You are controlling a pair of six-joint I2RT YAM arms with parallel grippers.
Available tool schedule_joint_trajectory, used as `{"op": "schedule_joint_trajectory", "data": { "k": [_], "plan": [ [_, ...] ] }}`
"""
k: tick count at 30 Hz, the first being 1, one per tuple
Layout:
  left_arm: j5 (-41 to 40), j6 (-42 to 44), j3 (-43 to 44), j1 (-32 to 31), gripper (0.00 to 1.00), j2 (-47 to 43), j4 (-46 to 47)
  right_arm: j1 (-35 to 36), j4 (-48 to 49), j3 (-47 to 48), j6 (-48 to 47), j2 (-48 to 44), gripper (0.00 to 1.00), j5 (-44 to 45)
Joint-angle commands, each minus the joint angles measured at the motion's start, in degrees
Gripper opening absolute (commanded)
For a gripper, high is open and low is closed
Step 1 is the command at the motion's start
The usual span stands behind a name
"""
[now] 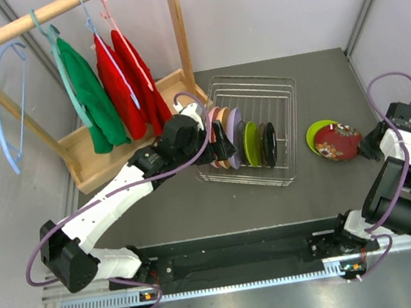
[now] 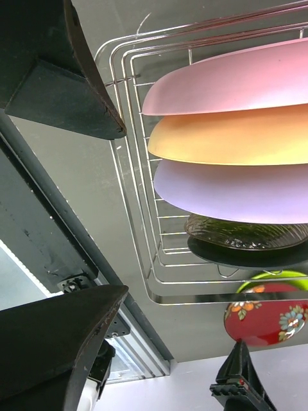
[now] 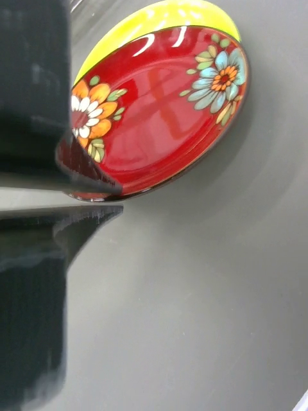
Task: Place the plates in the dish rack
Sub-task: Pick up the plate at the center of the board.
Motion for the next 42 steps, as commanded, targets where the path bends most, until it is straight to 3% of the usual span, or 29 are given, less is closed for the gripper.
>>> {"op": "schedule_joint_trajectory", "data": {
  "k": [1,3,7,9,15,19,24,27,42],
  "plan": [
    [0.4,-0.3,-0.4,0.3,0.99,-1.5,3.3,-0.7,4.1,-1.3,1.2,-1.1,0.18,-2.7],
    [0.7,-0.2,-0.4,0.3,0.99,-1.3,3.4,-0.8,5.6,-2.5,1.4,-0.9,0.30,-4.7],
    [0.4,-0.3,-0.6,0.3,0.99,-1.4,3.5,-0.8,8.5,-4.3,1.9,-0.6,0.36,-7.1],
    [0.4,-0.3,-0.6,0.3,0.99,-1.4,3.5,-0.7,10.3,-5.4,2.5,-0.4,0.47,-7.6],
    [0.6,-0.3,-0.6,0.3,0.99,-1.1,3.5,-0.8,14.7,-6.9,3.3,2.1,0.50,-9.5],
    [0.5,-0.1,-0.4,0.3,0.99,-1.0,3.5,-0.8,15.7,-7.4,3.5,3.0,0.41,-9.7],
    [0.4,0.0,-0.4,0.3,0.99,-0.7,3.5,-0.7,15.7,-7.9,3.3,1.0,0.08,-8.9],
    [0.9,0.0,-0.3,0.4,0.99,-0.4,3.5,-0.8,15.1,-7.8,3.1,-0.5,0.00,-8.7],
    [0.0,0.0,0.6,0.4,0.99,-2.0,4.2,-0.7,8.9,-1.7,3.6,-9.5,0.00,-16.2]
  ]
}}
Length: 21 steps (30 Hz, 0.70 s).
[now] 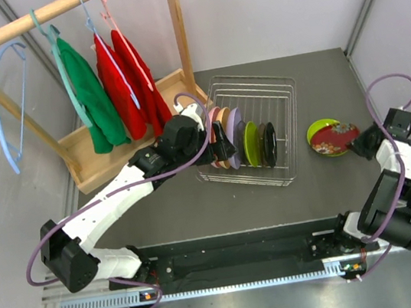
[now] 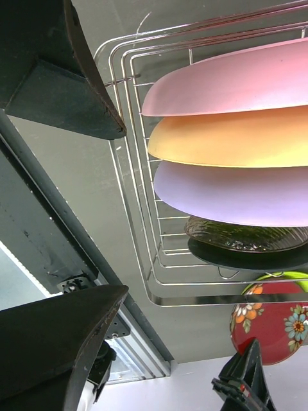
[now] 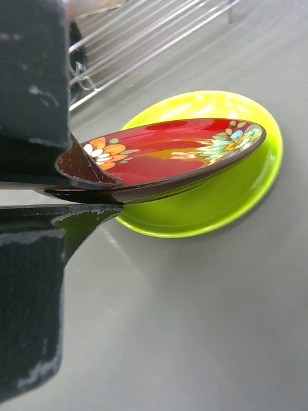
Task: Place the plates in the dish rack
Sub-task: Pick up the plate at the center of the board.
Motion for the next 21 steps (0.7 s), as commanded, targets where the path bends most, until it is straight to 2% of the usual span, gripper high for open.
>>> {"op": "schedule_joint_trajectory", "data": {
  "k": [1,13,21],
  "plan": [
    [-0.5,0.1,1.5,0.2,0.99,-2.3,3.5,-0.1,-2.2,6.2,-0.1,-5.7,0.00,-3.3],
    [0.1,0.3,3.8,0.2,0.99,-3.0,3.3,-0.1,-6.2,10.7,3.4,-14.2,0.00,-11.5],
    [3.4,-1.0,4.8,0.2,0.99,-1.7,6.7,-0.1,-4.8,12.6,7.2,-19.3,0.00,-26.9]
  ]
}}
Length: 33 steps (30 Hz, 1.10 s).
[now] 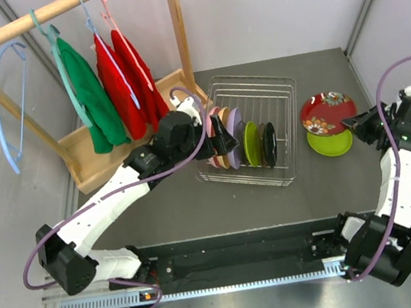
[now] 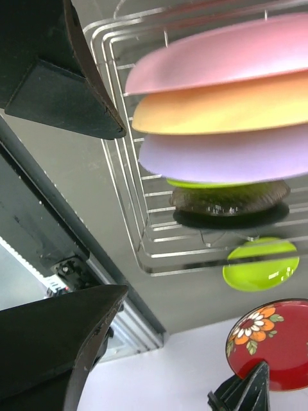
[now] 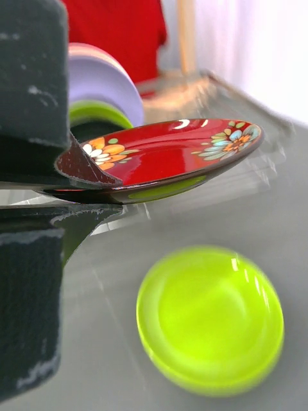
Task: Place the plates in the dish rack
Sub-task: Pick up the plate at the center of the board.
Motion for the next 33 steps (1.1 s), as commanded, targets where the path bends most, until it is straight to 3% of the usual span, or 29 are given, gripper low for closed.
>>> {"op": "schedule_joint_trajectory", "data": {
  "k": [1,6,12,25,31,33],
  "plan": [
    [3.3,-1.4,2.6,0.2,0.99,-0.3,5.5,0.1,4.5,4.6,3.7,-4.3,0.00,-12.6],
    [6.6,-3.0,2.7,0.2,0.99,1.2,9.8,3.6,9.2,4.1,7.3,-5.1,0.00,-19.8],
    [9.3,-4.7,4.3,0.2,0.99,3.9,13.6,9.2,8.1,5.3,6.1,-6.5,0.00,-22.7],
    [13.9,-9.1,2.6,0.1,0.99,7.0,25.3,25.6,10.4,0.6,7.5,-8.4,0.00,-18.7],
    [17.1,-11.0,0.5,0.1,0.98,8.1,29.5,28.9,13.3,-1.2,9.6,-7.8,0.00,-18.5],
    [17.8,-11.6,-0.2,0.1,0.93,8.2,30.3,28.9,14.2,-1.8,10.0,-7.7,0.00,-18.4]
  ]
}}
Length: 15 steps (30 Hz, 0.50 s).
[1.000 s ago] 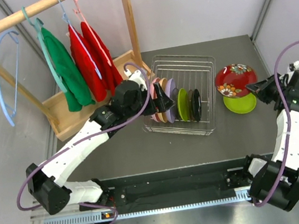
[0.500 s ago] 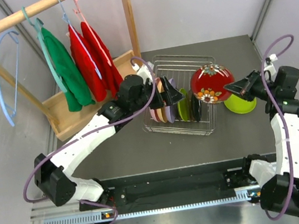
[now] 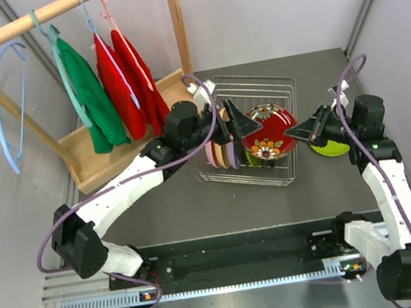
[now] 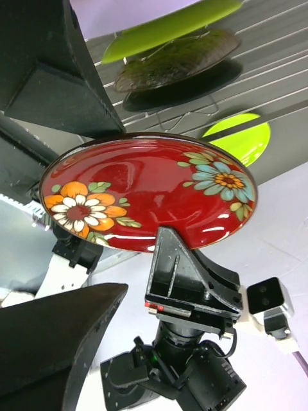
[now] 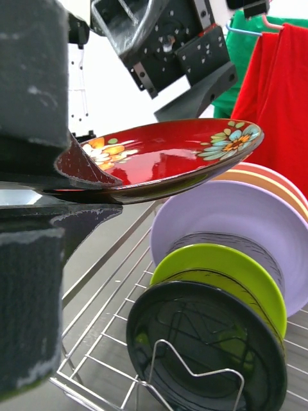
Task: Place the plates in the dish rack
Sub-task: Pick up the plate at the center of the board, then insert the plate into the dish rack.
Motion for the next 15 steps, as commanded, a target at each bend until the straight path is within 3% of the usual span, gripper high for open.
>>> {"op": "schedule_joint_trajectory", "data": {
  "k": [1,11,14,15],
  "plan": [
    [3.7,-2.7,-1.7,0.1,0.91,0.6,7.5,0.9,7.6,0.2,2.5,-0.7,0.00,-1.3],
    [6.8,-5.6,-3.8,0.0,0.55,1.1,10.6,1.1,9.9,-1.3,3.1,0.5,0.00,-2.0],
    [7.6,-6.1,-3.7,0.0,0.36,1.5,11.4,1.0,10.2,-1.8,3.0,0.7,0.00,-2.0],
    [7.6,-6.3,-3.8,0.0,0.25,1.6,11.5,1.1,10.3,-1.8,2.9,0.8,0.00,-2.2]
  ]
}}
